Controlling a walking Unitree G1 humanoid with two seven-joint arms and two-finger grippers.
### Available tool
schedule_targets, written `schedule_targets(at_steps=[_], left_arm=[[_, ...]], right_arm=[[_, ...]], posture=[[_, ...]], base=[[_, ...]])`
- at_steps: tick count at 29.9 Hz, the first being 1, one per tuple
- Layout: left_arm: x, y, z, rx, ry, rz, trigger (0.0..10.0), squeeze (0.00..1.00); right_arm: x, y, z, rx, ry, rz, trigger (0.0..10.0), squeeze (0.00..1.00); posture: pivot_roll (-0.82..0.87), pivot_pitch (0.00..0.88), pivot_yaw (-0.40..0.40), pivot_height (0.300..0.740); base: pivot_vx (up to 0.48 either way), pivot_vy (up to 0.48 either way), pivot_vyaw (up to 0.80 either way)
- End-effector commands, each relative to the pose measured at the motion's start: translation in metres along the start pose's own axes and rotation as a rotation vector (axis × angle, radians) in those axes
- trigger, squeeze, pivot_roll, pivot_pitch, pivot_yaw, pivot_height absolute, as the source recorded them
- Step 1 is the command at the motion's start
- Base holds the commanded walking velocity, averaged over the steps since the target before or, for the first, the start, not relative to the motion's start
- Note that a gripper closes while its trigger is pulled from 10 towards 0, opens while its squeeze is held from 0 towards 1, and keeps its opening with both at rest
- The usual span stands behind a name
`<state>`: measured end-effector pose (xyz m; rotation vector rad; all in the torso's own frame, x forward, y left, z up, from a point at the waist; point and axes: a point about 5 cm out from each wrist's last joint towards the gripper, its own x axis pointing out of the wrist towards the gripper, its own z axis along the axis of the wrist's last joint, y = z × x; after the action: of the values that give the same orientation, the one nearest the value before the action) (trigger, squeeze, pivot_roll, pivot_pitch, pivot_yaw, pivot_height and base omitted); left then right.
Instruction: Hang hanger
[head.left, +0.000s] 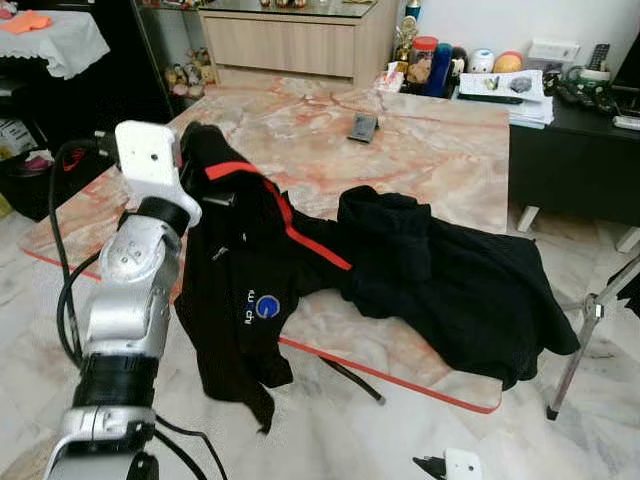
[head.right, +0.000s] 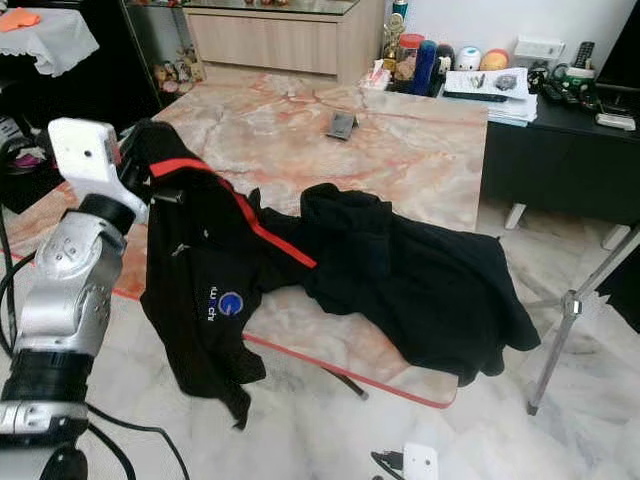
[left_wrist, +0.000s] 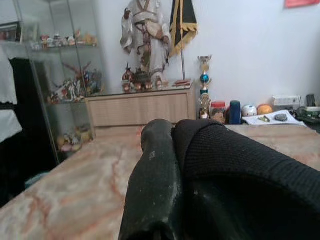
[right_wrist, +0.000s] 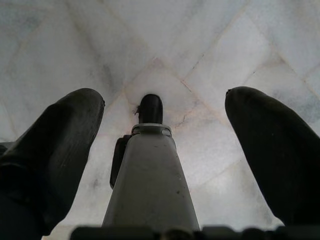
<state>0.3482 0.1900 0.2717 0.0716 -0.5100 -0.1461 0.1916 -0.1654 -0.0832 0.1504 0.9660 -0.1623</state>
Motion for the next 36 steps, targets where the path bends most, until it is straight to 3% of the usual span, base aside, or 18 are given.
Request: schedule_targets(at_steps=[1,9,24,36], left_arm=[[-0.002,0.003,0.005,-0.002,-0.015,0.008,10.0,0.0],[-0.008,0.002,0.006,-0.007,-0.002,0.015,10.0,0.0],[-0.002,0.003,0.011,0.014,-0.003,0.004,10.0,0.0],[0.031,-0.004,0.034,0.062,-0.063,-0.083,10.0,0.0]], right_arm=[[-0.001,0.0,-0.007,0.013,0.019,-0.006,10.0,0.0],[-0.001,-0.001,-0.008,0.012,0.019,-0.008,10.0,0.0],[-0.001,0.0,-0.008,0.018,0.021,-0.008,10.0,0.0],[-0.001,0.0,-0.008,0.012,0.026,-0.011,10.0,0.0]], posture=[[0.14,0.106,0.023,0.74],[0.14,0.099,0.025,0.74],[0.14,0.104,0.027,0.74],[0.15,0.106,0.033,0.74]], base=[[0.0,0.0,0.0],[0.222,0.0,0.0],[0.325,0.0,0.0],[0.384,0.0,0.0]])
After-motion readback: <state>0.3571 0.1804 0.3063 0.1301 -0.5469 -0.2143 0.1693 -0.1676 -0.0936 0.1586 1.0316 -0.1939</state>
